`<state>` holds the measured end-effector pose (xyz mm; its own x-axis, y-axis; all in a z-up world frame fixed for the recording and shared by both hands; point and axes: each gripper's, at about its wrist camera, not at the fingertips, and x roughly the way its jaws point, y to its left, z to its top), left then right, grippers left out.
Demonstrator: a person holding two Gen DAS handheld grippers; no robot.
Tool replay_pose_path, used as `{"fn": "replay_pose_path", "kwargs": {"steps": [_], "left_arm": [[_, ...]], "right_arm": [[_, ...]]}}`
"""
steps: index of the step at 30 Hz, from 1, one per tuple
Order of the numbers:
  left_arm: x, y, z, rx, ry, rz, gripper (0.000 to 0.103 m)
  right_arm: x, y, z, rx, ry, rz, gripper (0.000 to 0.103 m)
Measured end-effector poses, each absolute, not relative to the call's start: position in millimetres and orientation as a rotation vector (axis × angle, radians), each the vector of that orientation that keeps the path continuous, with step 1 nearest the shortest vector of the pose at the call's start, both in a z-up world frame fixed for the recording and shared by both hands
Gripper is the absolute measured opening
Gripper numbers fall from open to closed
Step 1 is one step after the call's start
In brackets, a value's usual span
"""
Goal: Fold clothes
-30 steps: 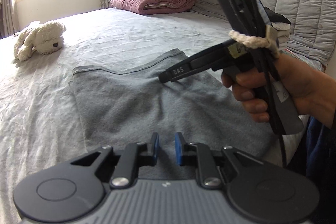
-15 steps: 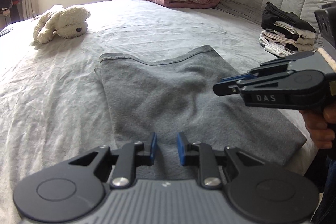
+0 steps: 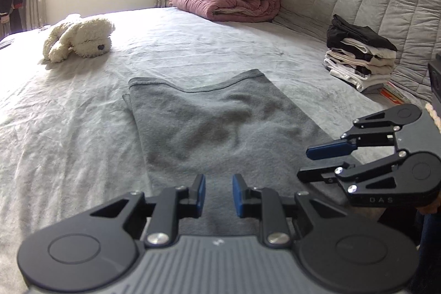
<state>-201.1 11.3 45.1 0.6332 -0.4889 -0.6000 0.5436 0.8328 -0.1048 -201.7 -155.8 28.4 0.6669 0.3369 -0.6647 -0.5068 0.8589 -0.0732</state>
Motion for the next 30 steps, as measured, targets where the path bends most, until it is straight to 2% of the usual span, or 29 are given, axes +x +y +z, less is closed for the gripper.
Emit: {"fn": "replay_pose_path", "kwargs": {"steps": [4, 7, 15, 22, 30], "left_arm": [[-215, -3, 43, 0.122, 0.639, -0.668, 0.022], [-216, -15, 29, 0.195, 0.692, -0.662, 0.022], [-210, -16, 21, 0.193, 0.741, -0.648, 0.022], [-210, -18, 20, 0.204, 0.743, -0.648, 0.022], [-207, -17, 21, 0.193, 0.747, -0.65, 0.022]], "right_arm": [[-203, -168, 28, -0.246, 0.715, 0.444, 0.034], [-200, -185, 26, -0.213, 0.758, 0.369, 0.035], [-205, -263, 26, 0.205, 0.919, 0.277, 0.037], [-209, -285, 14, 0.518, 1.036, 0.346, 0.037], [-202, -292, 6, 0.722, 1.068, 0.345, 0.037]]}}
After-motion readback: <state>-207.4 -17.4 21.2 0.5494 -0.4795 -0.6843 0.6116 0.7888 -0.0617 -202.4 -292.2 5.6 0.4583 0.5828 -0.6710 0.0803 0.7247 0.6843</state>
